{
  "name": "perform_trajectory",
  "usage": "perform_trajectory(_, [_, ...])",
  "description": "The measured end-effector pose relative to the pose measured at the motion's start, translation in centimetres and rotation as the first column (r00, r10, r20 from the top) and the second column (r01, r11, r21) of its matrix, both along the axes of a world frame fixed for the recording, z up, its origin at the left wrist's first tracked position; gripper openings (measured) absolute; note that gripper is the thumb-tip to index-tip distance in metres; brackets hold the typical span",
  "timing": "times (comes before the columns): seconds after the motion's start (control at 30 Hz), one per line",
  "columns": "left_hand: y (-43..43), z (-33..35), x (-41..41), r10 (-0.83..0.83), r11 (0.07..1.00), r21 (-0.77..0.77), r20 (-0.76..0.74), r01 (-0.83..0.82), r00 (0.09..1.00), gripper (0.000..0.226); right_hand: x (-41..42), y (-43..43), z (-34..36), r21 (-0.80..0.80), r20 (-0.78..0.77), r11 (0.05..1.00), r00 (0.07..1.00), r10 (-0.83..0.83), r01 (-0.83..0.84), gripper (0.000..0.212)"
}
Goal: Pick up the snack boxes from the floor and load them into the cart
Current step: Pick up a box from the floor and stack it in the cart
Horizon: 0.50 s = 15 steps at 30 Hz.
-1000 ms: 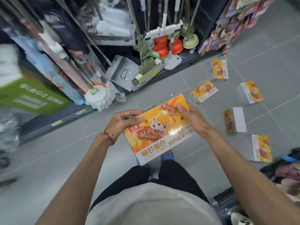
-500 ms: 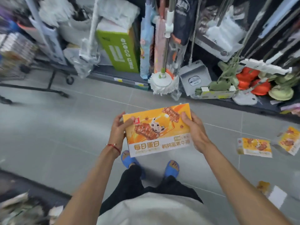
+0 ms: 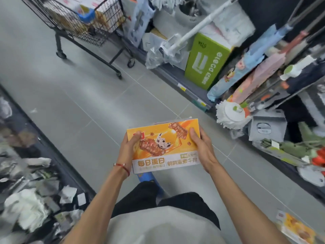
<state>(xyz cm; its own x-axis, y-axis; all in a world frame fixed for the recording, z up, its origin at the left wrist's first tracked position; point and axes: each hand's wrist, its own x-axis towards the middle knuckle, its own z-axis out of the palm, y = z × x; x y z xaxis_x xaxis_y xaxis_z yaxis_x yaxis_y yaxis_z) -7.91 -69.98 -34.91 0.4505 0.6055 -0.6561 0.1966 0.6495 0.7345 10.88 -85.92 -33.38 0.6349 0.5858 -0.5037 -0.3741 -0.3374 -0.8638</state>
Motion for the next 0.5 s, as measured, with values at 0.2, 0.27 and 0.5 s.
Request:
perform_trajectory(0.2, [11.4,0.5,-2.8,0.064,0.998,-0.010,-0.019,-0.064,0.998,0.067,-2.2,12.8,0.3,-0.031,0.002,0.996,0.996,0.085,-0.085,0.042])
perform_trajectory(0.27, [15.2,1.0,-3.2,0.096,0.995,0.021,-0.019,-0.095,0.995,0.063,-2.4,17.3,0.4,-0.034,0.007,0.993,0.994,0.111,-0.111,0.043])
perform_trajectory(0.5, [29.8,2.2,-2.1,0.183,0.981,0.059,0.005,-0.183,0.983,0.069,-0.7,33.5,0.6,0.010,-0.026,0.985,0.984,0.175,-0.175,0.033])
